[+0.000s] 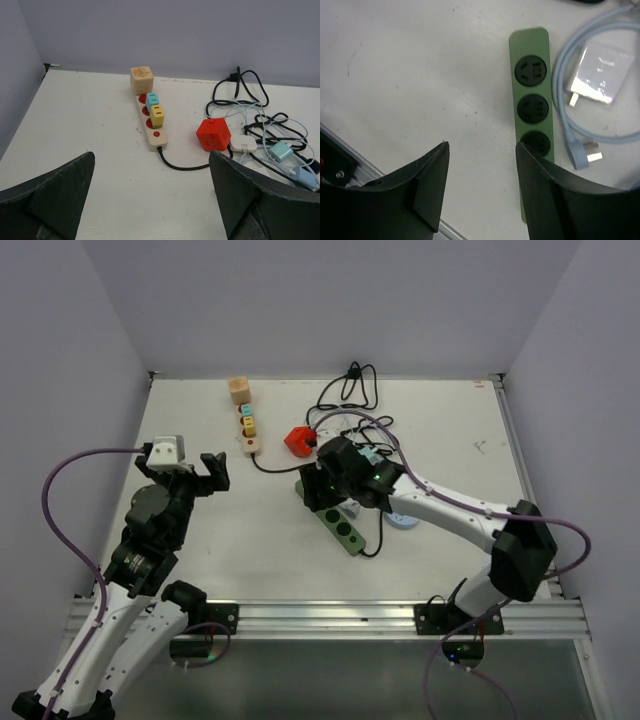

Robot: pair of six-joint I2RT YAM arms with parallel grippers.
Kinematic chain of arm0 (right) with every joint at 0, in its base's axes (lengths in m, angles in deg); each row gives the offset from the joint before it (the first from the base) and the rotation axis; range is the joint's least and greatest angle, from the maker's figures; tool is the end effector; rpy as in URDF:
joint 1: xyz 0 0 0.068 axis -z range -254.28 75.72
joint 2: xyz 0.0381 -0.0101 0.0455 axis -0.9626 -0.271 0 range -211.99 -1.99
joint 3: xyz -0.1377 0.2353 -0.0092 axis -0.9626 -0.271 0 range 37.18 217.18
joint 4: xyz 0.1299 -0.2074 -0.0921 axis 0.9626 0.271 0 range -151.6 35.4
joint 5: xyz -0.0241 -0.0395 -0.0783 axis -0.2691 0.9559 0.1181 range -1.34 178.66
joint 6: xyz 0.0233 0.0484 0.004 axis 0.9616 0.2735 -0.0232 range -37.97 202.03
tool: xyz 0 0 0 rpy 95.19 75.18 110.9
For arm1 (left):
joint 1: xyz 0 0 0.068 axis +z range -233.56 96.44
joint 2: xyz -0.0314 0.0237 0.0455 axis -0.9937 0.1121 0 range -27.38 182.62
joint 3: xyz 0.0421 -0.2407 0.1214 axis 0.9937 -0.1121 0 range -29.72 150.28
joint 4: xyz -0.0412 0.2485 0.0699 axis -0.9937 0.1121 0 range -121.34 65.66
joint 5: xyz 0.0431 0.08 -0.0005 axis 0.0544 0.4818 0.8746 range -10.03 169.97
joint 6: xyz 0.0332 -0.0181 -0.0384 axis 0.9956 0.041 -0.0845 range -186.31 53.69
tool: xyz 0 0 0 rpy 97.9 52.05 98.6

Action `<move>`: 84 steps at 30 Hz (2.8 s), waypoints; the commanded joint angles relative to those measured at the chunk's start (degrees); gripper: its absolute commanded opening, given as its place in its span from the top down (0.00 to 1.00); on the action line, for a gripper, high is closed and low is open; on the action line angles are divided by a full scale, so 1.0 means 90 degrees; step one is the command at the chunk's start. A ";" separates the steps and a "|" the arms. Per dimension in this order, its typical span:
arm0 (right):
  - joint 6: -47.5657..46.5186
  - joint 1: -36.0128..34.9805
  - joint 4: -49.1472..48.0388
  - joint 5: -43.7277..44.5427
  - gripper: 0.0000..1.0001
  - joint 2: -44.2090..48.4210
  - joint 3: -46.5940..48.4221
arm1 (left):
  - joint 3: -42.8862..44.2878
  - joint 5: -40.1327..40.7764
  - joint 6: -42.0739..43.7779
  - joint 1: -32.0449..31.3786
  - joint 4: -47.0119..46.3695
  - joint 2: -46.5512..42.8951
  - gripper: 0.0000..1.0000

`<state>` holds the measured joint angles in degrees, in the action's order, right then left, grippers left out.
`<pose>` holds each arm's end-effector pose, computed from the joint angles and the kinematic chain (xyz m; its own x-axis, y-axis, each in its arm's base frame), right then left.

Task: Pull the plug off the socket
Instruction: Move the socket to the center of the board.

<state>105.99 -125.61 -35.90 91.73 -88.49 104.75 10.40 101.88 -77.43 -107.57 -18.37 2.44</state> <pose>0.2095 0.2590 0.2774 -0.7080 -0.2356 -0.6657 -0.5125 0.8200 0.2549 0.1224 -0.0401 0.3425 -0.0489 -0.1739 -0.9835 0.0281 0.9841 -0.1754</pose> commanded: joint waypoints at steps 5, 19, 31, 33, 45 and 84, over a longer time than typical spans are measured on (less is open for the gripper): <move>-0.0612 -0.0058 -0.0725 0.0371 0.40 -0.2544 0.2724 | -0.0043 0.0885 -0.0171 0.0021 -0.0045 -0.0286 0.00; -0.0837 -0.0058 -0.0617 0.1210 0.39 -0.6628 0.7179 | -0.0102 0.0935 -0.0113 -0.0076 -0.0074 -0.0364 0.00; -0.0983 -0.0049 -0.0823 0.1241 0.48 -0.7117 0.7180 | -0.0112 0.0798 -0.0074 -0.0096 -0.0094 -0.0345 0.00; -0.1042 -0.0068 -0.0785 0.1124 0.54 -0.7137 0.7151 | -0.0102 0.0788 -0.0074 -0.0106 -0.0084 -0.0355 0.00; -0.1949 -0.0516 -0.0628 0.0558 1.00 -0.6015 0.5628 | -0.0122 0.0788 -0.0044 -0.0145 -0.0094 -0.0355 0.00; -0.2595 -0.0566 0.0232 -0.0154 1.00 -0.2257 0.2425 | -0.0161 0.0886 -0.0035 -0.0203 -0.0074 -0.0228 0.00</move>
<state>83.33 -130.00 -32.78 94.51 -116.10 130.74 9.24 109.40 -77.71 -109.15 -18.26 0.28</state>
